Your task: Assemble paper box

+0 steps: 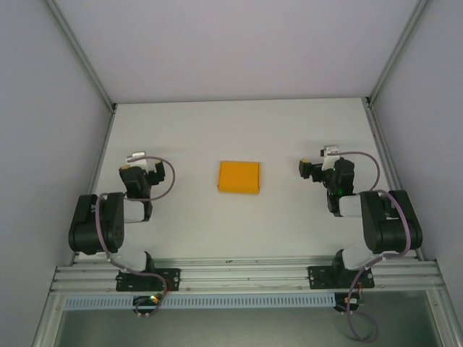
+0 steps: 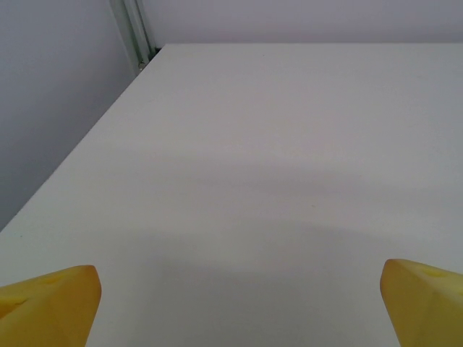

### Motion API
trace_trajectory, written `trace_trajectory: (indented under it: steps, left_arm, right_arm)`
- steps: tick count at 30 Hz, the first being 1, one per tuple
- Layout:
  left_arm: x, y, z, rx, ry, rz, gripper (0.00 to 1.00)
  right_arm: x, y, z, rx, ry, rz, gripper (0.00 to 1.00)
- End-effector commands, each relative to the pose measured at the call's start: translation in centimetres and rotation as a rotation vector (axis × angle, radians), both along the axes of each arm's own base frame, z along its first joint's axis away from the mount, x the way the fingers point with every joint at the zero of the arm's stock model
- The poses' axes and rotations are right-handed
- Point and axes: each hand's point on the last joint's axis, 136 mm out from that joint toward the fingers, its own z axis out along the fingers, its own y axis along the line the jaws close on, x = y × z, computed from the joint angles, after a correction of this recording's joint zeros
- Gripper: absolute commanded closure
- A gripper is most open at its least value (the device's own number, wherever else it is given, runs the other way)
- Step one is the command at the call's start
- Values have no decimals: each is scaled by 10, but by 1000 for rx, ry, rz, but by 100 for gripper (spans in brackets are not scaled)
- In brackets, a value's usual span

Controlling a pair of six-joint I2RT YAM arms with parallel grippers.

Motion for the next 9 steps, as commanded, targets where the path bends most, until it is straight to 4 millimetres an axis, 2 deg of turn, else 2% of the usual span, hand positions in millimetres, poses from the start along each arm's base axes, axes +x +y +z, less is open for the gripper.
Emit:
trace_trajectory:
  steps: [1,9]
  left_arm:
    - [-1,4,4,21,-8,16,0]
    - [0,4,4,26,-5,21,0]
  right_arm:
    - [4,-3,7,8,-21,-32,1]
    - [4,-3,7,2,-21,-34,0]
